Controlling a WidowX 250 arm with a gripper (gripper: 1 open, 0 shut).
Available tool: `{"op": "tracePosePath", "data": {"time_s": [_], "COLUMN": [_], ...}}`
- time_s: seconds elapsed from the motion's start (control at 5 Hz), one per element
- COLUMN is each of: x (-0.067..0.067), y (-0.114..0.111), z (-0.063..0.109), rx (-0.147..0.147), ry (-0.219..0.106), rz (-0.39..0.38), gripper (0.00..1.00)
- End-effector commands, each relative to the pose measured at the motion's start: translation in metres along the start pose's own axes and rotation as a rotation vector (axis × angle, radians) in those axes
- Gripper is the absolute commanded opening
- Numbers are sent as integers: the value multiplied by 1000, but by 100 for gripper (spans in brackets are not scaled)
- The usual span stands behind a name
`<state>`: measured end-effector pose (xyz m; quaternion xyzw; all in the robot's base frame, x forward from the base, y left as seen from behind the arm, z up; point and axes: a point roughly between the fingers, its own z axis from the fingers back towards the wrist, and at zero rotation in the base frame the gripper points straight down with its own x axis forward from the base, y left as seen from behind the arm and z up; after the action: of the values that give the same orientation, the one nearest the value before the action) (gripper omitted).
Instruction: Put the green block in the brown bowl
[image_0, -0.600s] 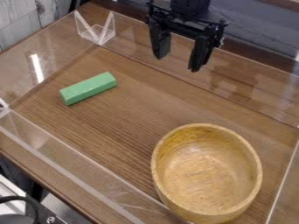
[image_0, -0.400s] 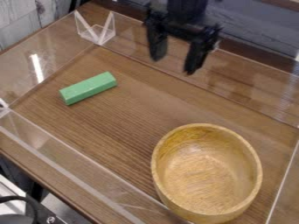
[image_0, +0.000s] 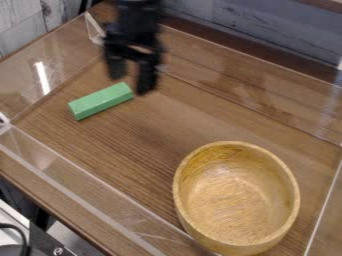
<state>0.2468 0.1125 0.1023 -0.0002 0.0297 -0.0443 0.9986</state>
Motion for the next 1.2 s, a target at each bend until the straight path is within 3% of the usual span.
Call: {"op": "tracePosePath", "data": {"time_s": [0.0, 0.2, 0.6, 1.0], "x": [-11, -9, -1, 8], "y": [35, 48, 53, 59], "z": [13, -3, -29, -44], "rx": [36, 30, 11, -7], "ry": [-105, -126, -145, -149], "rz": [-61, -55, -68, -67], "gripper": [100, 100, 100, 100]}}
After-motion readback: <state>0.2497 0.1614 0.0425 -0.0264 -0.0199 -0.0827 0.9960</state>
